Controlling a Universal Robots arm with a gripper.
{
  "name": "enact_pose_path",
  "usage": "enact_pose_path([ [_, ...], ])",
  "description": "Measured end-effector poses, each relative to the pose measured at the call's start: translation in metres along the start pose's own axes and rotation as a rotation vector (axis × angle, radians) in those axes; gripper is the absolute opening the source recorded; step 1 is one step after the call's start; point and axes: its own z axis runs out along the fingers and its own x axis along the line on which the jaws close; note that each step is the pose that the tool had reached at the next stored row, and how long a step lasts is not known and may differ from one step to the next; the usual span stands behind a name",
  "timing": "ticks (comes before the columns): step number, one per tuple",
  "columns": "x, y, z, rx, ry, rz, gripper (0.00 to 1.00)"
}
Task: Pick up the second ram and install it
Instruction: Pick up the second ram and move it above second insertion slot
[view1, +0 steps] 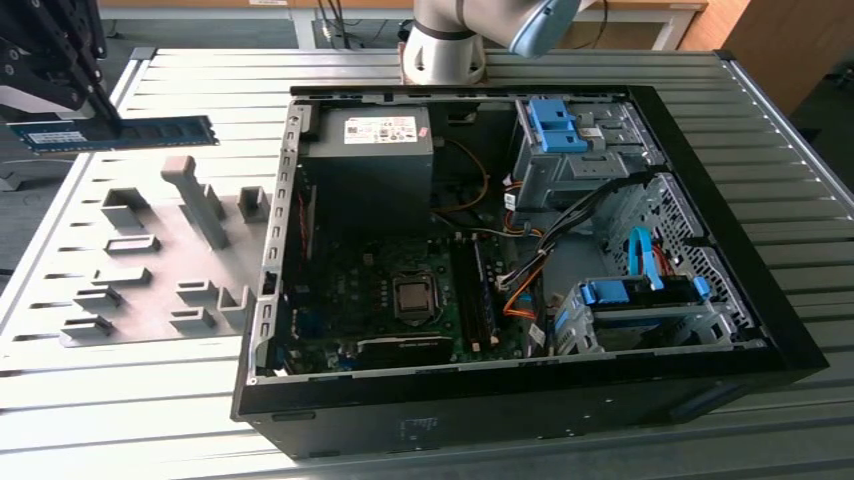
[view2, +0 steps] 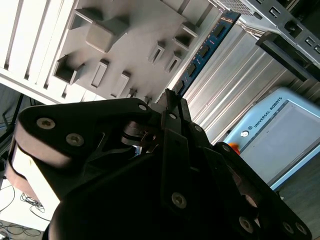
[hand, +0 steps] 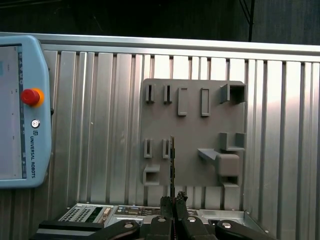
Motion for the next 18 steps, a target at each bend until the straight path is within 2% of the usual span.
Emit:
enact_pose_path([
  [18, 0.0004, -0.0142, -0.0002, -0.0001, 0.0001, 0.000, 0.14],
])
